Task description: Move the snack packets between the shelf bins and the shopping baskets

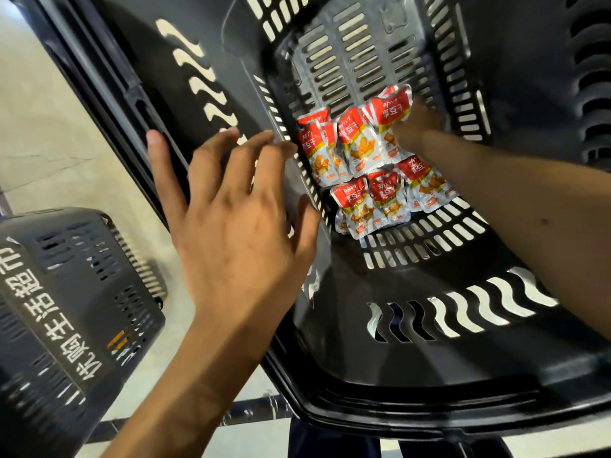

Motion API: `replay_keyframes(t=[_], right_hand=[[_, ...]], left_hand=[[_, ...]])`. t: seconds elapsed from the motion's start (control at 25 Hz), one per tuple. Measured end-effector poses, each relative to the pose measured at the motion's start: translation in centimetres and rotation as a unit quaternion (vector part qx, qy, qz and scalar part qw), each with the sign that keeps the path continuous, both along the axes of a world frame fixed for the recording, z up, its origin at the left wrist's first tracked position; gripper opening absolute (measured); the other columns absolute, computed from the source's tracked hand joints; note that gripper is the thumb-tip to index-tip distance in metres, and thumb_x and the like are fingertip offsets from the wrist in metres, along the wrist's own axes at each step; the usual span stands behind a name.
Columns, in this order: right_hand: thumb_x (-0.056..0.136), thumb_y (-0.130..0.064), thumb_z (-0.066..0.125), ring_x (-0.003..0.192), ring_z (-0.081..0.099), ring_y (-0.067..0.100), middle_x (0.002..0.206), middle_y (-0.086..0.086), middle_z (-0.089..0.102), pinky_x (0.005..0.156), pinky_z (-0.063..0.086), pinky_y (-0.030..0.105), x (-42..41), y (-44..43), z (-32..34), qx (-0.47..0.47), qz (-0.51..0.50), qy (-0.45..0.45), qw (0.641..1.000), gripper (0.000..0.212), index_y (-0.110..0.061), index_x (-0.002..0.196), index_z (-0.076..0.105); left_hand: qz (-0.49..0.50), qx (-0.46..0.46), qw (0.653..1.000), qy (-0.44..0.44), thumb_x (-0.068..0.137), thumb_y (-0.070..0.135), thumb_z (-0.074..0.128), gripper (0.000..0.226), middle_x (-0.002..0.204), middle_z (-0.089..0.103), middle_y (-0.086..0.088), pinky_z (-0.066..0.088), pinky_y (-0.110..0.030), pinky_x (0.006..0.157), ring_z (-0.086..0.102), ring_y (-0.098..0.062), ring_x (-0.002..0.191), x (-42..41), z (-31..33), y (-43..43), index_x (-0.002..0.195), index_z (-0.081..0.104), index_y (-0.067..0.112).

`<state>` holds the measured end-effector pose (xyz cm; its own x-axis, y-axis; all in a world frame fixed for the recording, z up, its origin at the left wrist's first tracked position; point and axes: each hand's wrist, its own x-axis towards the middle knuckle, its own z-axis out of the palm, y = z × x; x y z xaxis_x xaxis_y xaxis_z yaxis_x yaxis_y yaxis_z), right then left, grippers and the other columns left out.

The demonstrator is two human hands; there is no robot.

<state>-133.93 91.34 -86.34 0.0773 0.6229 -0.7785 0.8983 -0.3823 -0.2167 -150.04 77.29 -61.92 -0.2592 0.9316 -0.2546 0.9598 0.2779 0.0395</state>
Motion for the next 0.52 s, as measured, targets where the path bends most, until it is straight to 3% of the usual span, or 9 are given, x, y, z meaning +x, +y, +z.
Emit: replay_keyframes(t=[0.24, 0.36, 0.44, 0.52], right_hand=[[0.097, -0.027, 0.046, 0.145, 0.011, 0.031, 0.158, 0.011, 0.009, 0.117, 0.015, 0.045, -0.2, -1.2, 2.6, 0.010, 0.023, -0.020, 0.999, 0.073, -0.013, 0.151, -0.001], [0.096, -0.025, 0.046, 0.137, 0.031, 0.033, 0.150, 0.013, 0.031, 0.113, 0.027, 0.043, -0.2, -3.7, 7.6, 0.020, -0.001, 0.069, 0.997, 0.063, -0.015, 0.149, 0.013], [0.093, -0.024, 0.048, 0.126, 0.046, 0.032, 0.136, 0.014, 0.048, 0.105, 0.038, 0.044, 0.4, -5.5, 12.0, 0.007, -0.028, 0.126, 0.992, 0.052, -0.012, 0.142, 0.032], [0.093, -0.022, 0.050, 0.121, 0.051, 0.027, 0.132, 0.008, 0.054, 0.101, 0.041, 0.032, 1.4, -6.8, 18.8, 0.026, -0.030, 0.121, 0.992, 0.041, -0.014, 0.133, 0.045]], left_hand=[[-0.012, 0.020, 1.000, -0.009, 0.078, 0.040, 0.054, 0.044, 0.120, 0.062, 0.002, -0.004, -0.044, 0.114, 0.045, -0.025, 0.122, -0.1, -0.4, -0.4, 0.116, 0.059, 0.019], [-0.012, 0.034, 0.999, -0.023, 0.081, 0.037, 0.054, 0.039, 0.122, 0.061, 0.000, -0.001, -0.045, 0.115, 0.045, -0.026, 0.124, -0.2, -0.5, -0.5, 0.115, 0.060, 0.018], [-0.002, 0.057, 0.995, -0.082, 0.083, 0.033, 0.053, 0.033, 0.124, 0.061, 0.000, 0.000, -0.046, 0.115, 0.044, -0.025, 0.126, -0.4, -0.4, -0.8, 0.112, 0.062, 0.019], [0.024, 0.064, 0.984, -0.166, 0.083, 0.028, 0.051, 0.034, 0.126, 0.060, -0.003, 0.006, -0.046, 0.116, 0.045, -0.025, 0.126, -0.6, 1.9, -0.8, 0.114, 0.062, 0.018]])
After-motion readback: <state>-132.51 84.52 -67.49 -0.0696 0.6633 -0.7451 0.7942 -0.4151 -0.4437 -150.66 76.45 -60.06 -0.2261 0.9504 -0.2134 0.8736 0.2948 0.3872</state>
